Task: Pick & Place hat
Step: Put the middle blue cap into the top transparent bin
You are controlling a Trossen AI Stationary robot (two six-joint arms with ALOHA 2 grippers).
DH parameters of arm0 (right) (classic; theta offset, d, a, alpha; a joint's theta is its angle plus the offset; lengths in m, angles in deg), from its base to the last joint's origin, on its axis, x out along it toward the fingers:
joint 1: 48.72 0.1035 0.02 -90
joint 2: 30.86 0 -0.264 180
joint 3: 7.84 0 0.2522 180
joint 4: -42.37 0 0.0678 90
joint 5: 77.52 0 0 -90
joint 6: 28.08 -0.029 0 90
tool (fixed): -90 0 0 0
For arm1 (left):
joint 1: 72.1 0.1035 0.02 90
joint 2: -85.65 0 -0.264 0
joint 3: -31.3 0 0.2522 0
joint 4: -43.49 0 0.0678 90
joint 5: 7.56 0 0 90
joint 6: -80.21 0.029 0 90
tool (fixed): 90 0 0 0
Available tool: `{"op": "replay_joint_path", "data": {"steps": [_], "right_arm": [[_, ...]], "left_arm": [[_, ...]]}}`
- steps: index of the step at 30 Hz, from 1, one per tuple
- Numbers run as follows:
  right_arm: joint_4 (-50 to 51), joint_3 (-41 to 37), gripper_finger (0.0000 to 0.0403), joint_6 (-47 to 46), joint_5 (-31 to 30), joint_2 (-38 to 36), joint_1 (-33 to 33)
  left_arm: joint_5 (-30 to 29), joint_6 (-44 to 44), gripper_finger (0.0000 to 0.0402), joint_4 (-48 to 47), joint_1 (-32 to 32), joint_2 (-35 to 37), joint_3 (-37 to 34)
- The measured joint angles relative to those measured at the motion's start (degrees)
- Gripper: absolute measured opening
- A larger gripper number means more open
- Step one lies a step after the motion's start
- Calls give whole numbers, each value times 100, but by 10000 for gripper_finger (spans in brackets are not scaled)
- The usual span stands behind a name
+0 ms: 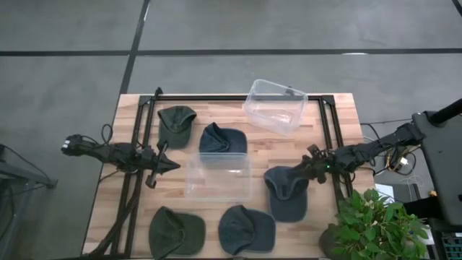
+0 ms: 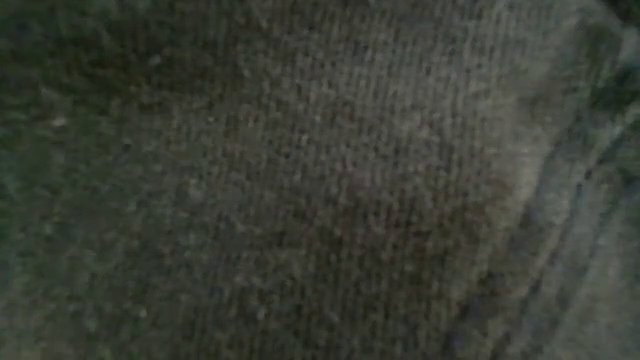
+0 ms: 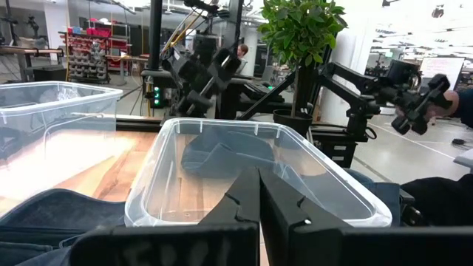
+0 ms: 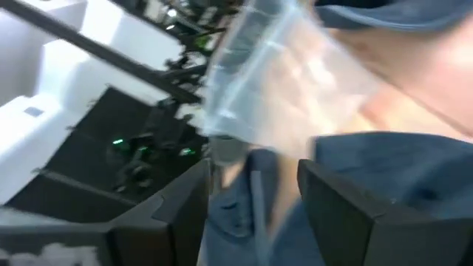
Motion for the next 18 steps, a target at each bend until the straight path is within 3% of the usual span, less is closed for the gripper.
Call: {"op": "replay_joint_path", "data": {"steps": [5, 13, 18], "right_arm": [[517, 679, 211, -21, 16, 318, 2], [3615, 2603, 210, -380, -92, 1498, 3], [4998, 3462, 210, -975, 201, 2456, 140]], "left_arm": [[0, -2, 0, -2, 2, -1, -1], [0, -2, 0, 0, 0, 0, -2], [0, -1, 0, -2, 1, -2, -1]]}}
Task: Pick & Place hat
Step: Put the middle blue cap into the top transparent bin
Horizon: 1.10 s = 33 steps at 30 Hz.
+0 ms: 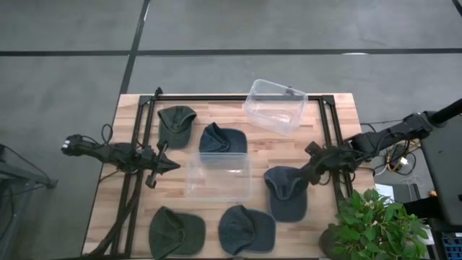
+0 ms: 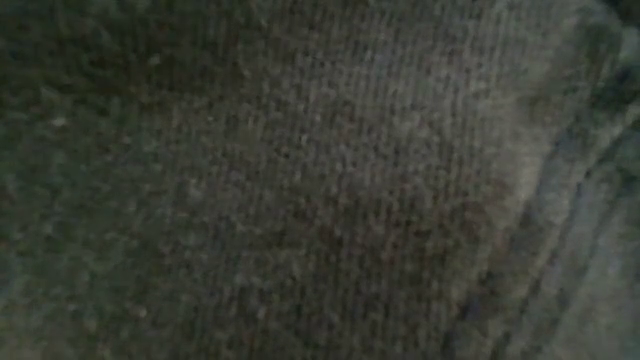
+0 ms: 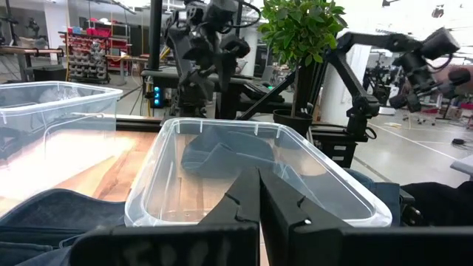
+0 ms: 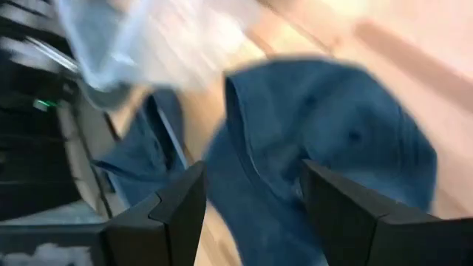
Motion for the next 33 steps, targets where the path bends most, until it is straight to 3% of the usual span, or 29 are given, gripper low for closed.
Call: {"op": "replay_joint_path", "data": {"steps": [10, 16, 23, 33], "right_arm": [[903, 1209, 210, -1035, 924, 1872, 531], [1466, 1540, 210, -1606, 1418, 2836, 1003], [1448, 1583, 210, -1746, 1468, 3660, 1176], [1446, 1529, 210, -1947, 1571, 4288, 1178]], "left_arm": [[0, 1, 0, 0, -2, 1, 0], [0, 1, 0, 0, 1, 2, -1], [0, -1, 0, 0, -2, 0, 1], [0, 1, 0, 0, -2, 0, -1]]}}
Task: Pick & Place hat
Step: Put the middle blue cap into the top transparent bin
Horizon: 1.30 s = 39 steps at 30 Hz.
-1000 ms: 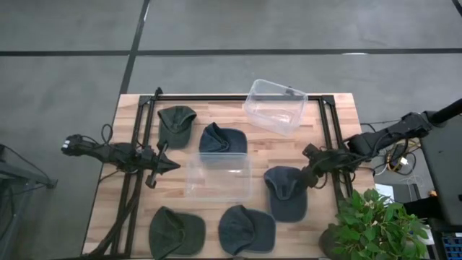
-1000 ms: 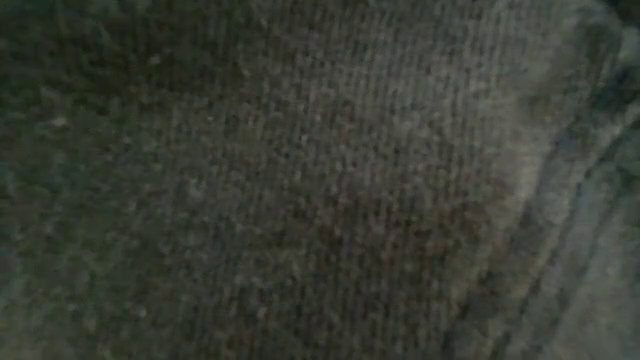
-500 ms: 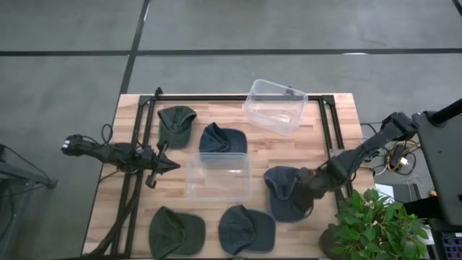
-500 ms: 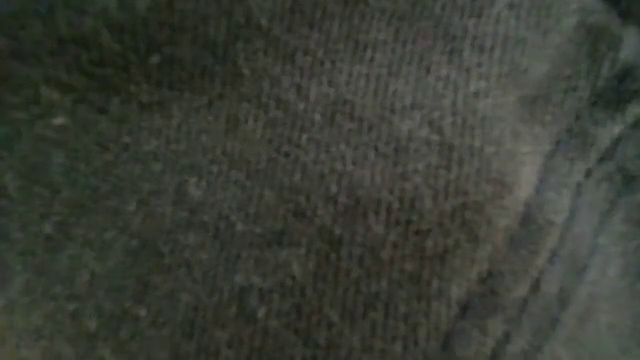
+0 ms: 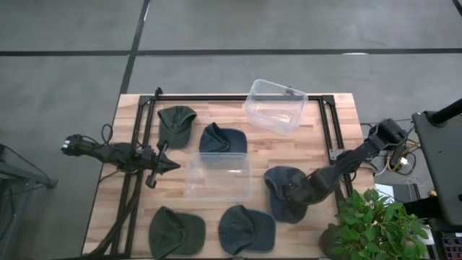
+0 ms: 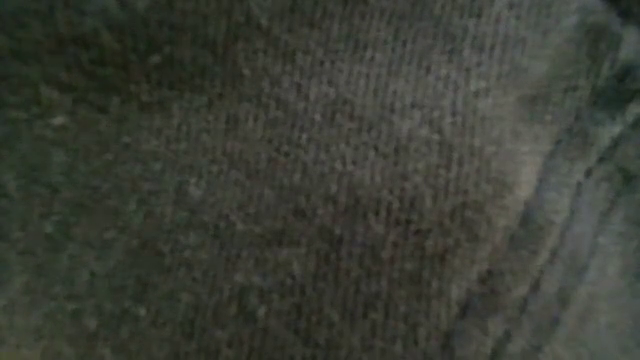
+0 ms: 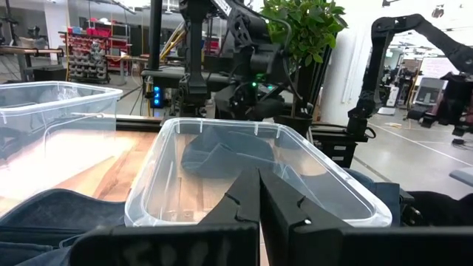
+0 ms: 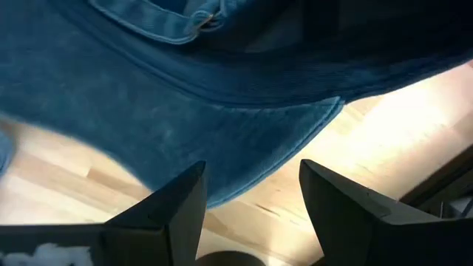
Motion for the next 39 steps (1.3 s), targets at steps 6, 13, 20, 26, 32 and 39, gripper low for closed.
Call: {"op": "replay_joint_path", "data": {"steps": [6, 13, 20, 26, 32, 39], "right_arm": [[0, -13, 210, -267, 65, 186, 4], [-40, -13, 210, -260, 33, 341, 9], [-77, -17, 176, -152, -443, 438, 11], [-20, -15, 89, -41, -538, 407, 9], [307, -2, 18, 156, -734, 334, 6], [1581, 149, 14, 182, -1172, 114, -15]], "left_arm": [[0, -2, 0, 0, 0, 1, 1], [0, 0, 0, 0, 1, 2, 0], [0, 0, 0, 0, 1, 1, 2], [0, -1, 0, 0, 0, 0, 0], [0, -1, 0, 0, 1, 1, 1], [0, 0, 0, 0, 1, 1, 0]]}}
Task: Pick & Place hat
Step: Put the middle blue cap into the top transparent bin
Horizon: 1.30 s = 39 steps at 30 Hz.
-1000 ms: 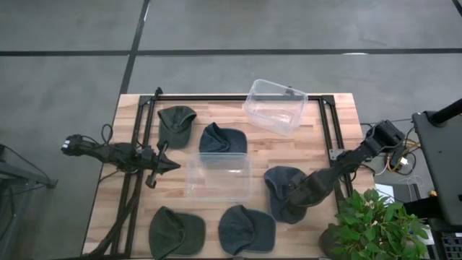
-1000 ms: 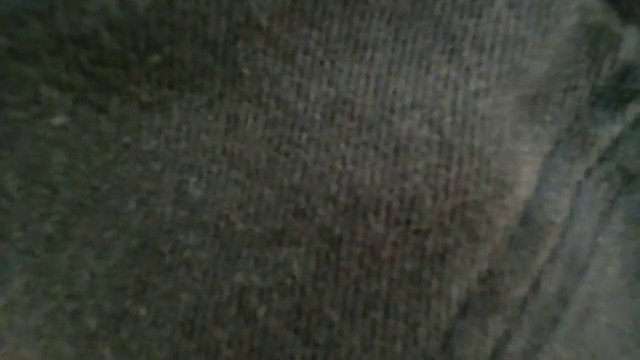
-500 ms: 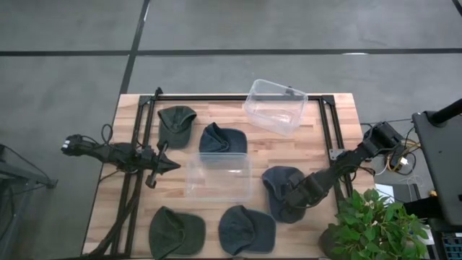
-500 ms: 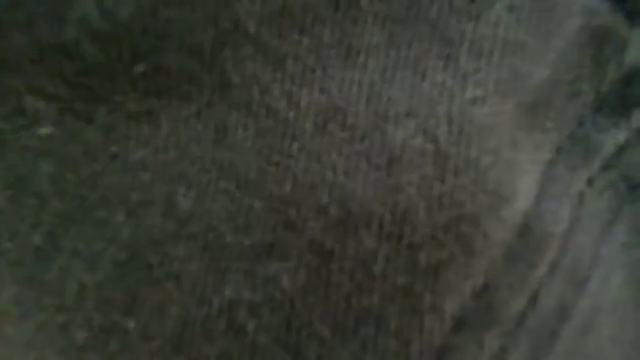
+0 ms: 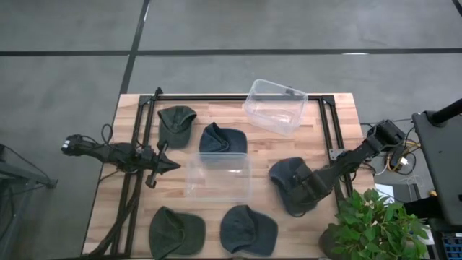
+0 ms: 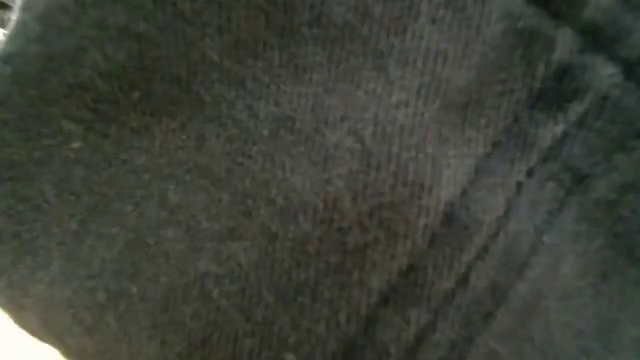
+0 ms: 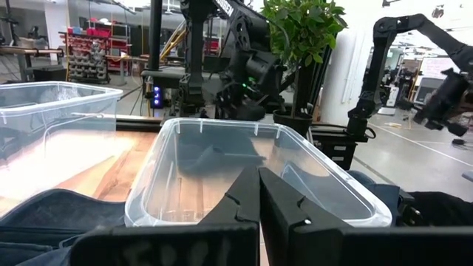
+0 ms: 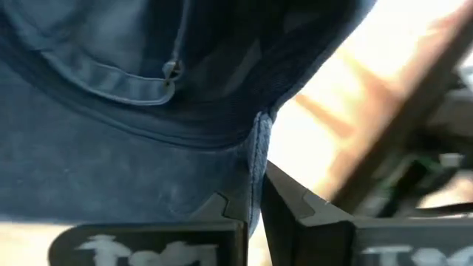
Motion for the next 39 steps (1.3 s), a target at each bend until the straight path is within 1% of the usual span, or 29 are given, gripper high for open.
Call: {"op": "replay_joint_path", "data": {"steps": [5, 9, 14, 19, 26, 34, 36, 39], "right_arm": [[1060, 619, 13, 214, -443, -145, 0], [1777, 1319, 13, 376, -1011, -143, -9], [1738, 2063, 12, 793, -1923, -127, -139], [1744, 2529, 12, 1503, -2406, -99, -556], [1746, 3034, 12, 3003, -2611, -103, -1410], [1742, 3945, 12, 4803, -3216, -103, -2313], [1738, 4231, 12, 5103, -3343, -103, -2485], [1735, 4633, 12, 5485, -3378, -105, -2726]], "left_arm": [[0, 0, 0, 0, 0, 0, 0], [0, -1, 0, 0, -1, 0, 2], [0, 0, 0, 0, -1, -1, 2], [0, -2, 0, 0, 0, 0, 1], [0, 0, 0, 0, 0, 0, 1], [0, -1, 0, 0, -1, 1, 1], [0, -2, 0, 0, 1, -1, 0], [0, -2, 0, 0, 0, -1, 0]]}}
